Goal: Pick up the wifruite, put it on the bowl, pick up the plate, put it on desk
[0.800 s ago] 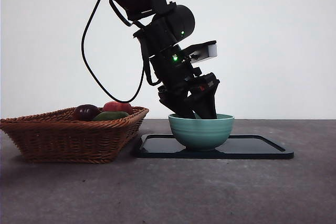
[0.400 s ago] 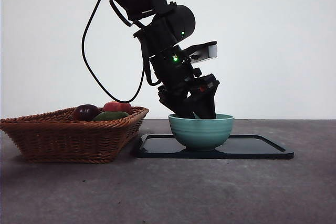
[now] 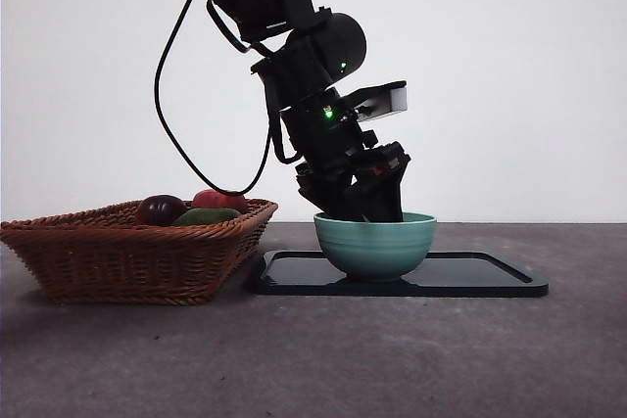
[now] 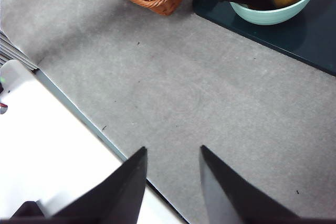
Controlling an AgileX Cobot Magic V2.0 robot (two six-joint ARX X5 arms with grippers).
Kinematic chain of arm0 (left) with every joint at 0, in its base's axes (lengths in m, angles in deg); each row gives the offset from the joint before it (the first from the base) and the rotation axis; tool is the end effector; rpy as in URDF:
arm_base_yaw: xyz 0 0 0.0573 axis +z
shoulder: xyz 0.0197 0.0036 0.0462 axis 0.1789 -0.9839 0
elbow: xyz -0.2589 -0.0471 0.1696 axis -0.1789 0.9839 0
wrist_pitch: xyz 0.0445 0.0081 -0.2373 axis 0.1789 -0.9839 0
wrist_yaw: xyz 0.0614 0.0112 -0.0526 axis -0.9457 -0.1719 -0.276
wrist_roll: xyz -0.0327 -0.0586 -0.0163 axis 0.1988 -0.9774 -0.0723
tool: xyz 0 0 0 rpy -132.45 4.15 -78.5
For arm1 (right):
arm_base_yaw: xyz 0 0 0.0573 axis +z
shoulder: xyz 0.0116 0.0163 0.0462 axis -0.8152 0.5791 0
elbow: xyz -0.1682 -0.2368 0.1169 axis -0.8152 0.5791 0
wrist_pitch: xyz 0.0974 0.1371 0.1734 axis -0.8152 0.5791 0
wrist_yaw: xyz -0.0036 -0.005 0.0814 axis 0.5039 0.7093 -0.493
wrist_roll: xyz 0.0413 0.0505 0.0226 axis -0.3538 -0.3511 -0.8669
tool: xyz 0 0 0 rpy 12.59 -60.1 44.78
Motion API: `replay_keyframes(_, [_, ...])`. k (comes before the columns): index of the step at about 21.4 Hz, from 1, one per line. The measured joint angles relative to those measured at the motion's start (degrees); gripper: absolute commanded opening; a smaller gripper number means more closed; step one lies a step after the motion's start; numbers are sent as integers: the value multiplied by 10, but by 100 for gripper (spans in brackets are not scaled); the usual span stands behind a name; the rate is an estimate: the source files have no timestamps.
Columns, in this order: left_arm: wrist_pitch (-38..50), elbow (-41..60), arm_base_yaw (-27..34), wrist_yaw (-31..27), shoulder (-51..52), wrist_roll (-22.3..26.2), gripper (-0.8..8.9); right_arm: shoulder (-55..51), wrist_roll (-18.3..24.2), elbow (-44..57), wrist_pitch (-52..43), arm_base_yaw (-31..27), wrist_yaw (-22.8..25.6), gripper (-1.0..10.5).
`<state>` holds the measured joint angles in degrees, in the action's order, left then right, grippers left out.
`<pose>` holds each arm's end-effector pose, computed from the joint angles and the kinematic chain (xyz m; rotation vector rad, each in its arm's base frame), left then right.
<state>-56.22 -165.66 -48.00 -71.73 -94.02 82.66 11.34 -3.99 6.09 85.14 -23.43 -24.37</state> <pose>0.3949 -0.3210 0.2214 0.5745 0.8500 -1.0321 0.0400 0.0444 0.3120 0.0477 0.8116 0.7880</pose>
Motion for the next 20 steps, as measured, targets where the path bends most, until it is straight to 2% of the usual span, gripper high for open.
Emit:
replay_keyframes(5, [0, 0, 0, -1, 0, 0, 190, 0, 0, 0, 0, 0, 0, 160])
replay_keyframes(14, [-8, -13, 1, -1, -2, -14, 186, 0, 0, 0, 0, 0, 0, 160])
replay_keyframes(20, [-89, -143, 8, -1, -5, -37, 186, 0, 0, 0, 0, 0, 0, 160])
